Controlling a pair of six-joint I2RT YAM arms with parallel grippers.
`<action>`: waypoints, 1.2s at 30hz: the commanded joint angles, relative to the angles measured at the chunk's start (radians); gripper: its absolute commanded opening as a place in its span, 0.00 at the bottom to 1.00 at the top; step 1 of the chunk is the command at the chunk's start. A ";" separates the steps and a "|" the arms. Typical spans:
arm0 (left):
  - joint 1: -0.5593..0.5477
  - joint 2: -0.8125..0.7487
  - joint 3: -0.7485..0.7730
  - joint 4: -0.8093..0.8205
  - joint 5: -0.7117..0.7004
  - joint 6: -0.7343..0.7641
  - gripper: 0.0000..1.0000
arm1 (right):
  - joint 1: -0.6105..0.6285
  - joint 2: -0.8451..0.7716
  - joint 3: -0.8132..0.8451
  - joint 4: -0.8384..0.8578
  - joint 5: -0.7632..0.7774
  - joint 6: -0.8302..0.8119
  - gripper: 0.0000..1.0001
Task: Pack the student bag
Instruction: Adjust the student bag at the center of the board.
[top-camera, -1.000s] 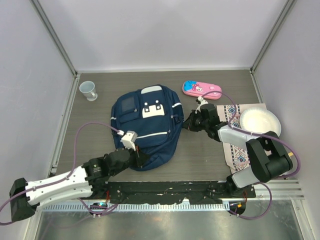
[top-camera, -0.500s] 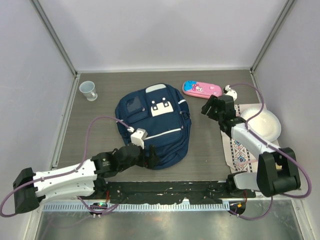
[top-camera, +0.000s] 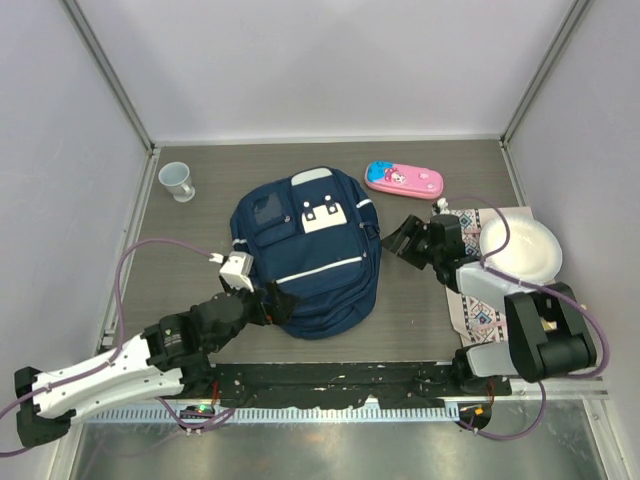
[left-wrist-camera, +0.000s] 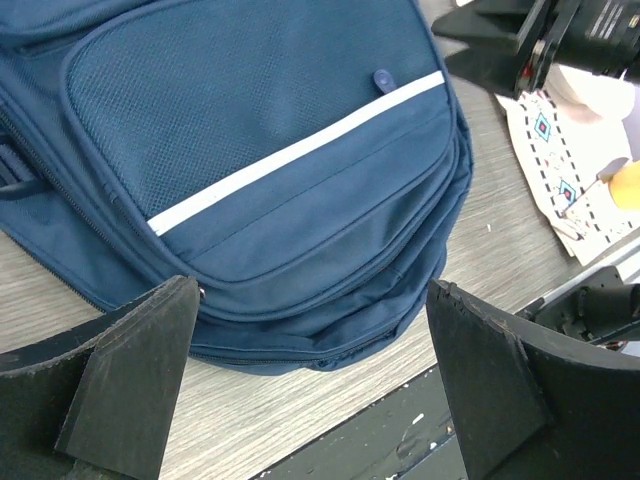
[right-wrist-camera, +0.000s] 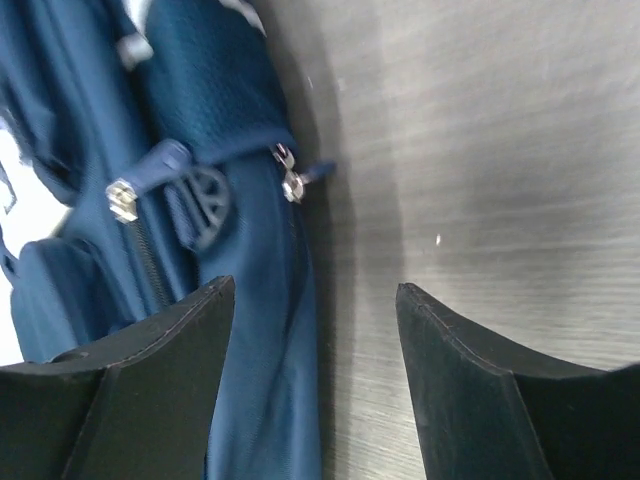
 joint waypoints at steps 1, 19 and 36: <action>0.001 0.017 -0.016 -0.050 -0.039 -0.054 1.00 | 0.017 0.093 -0.076 0.238 -0.183 0.132 0.65; 0.001 0.126 -0.007 -0.037 -0.120 -0.108 0.99 | 0.439 -0.160 -0.289 0.128 0.160 0.227 0.20; 0.003 -0.013 -0.061 -0.056 -0.048 -0.131 1.00 | 0.103 -0.022 -0.010 0.184 0.075 0.104 0.72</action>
